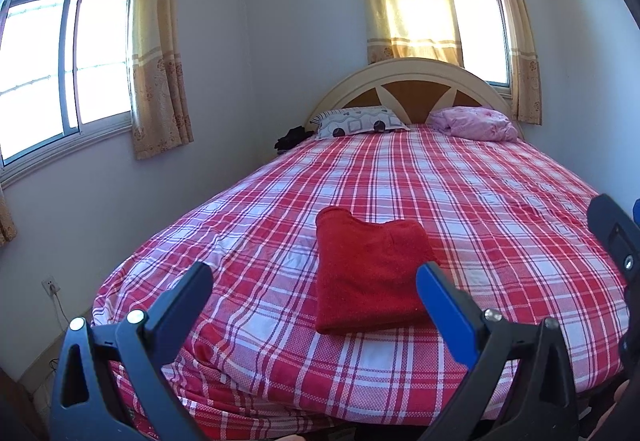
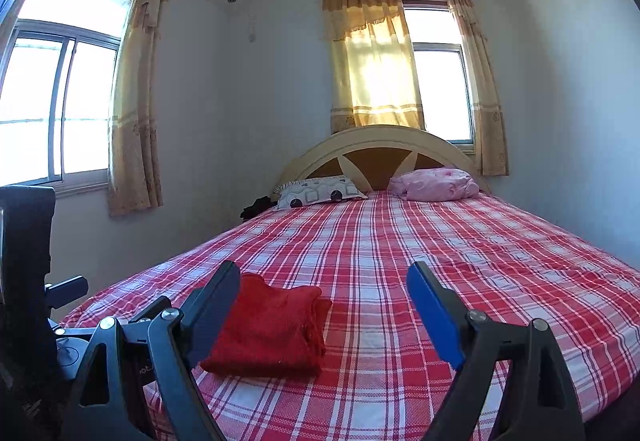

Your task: Fold small clothes

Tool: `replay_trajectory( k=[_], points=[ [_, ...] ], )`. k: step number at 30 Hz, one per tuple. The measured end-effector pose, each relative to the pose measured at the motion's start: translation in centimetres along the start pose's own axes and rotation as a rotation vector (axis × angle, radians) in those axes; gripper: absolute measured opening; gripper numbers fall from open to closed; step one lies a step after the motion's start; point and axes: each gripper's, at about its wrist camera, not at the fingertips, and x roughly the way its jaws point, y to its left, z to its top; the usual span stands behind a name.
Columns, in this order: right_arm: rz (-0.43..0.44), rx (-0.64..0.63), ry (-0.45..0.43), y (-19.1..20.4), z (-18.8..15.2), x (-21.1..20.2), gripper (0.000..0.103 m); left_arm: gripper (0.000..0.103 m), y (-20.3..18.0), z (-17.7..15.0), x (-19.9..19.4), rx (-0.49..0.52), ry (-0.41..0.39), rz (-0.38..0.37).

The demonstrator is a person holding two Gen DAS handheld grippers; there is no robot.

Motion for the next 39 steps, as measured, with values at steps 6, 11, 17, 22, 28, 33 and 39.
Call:
replay_trajectory(
  k=[6,11,17,22,28,33,39],
  points=[
    [-0.003,-0.003,-0.004,0.1,-0.1,-0.1,0.086,0.103,-0.2,-0.1,0.2,0.009,0.011,0.005],
    [-0.002,0.002,0.003,0.1,-0.3,0.0,0.086,0.103,-0.1,0.0,0.3,0.005,0.02,0.0],
    [-0.004,0.002,0.001,0.1,-0.4,-0.1,0.086,0.103,0.1,0.0,0.5,-0.003,0.031,-0.002],
    [-0.006,0.003,0.01,0.1,-0.6,0.0,0.086,0.103,0.4,-0.1,1.1,-0.019,0.059,-0.006],
    [-0.006,0.001,0.017,0.1,-0.7,0.1,0.086,0.103,0.8,-0.2,1.4,-0.042,0.074,-0.026],
    [0.0,0.003,0.035,0.1,-0.9,0.4,0.086,0.103,0.9,-0.4,1.7,-0.061,0.086,-0.097],
    [0.001,0.013,0.043,0.0,-0.9,0.6,0.086,0.103,1.2,-0.3,2.0,-0.065,0.089,-0.092]
  ],
)
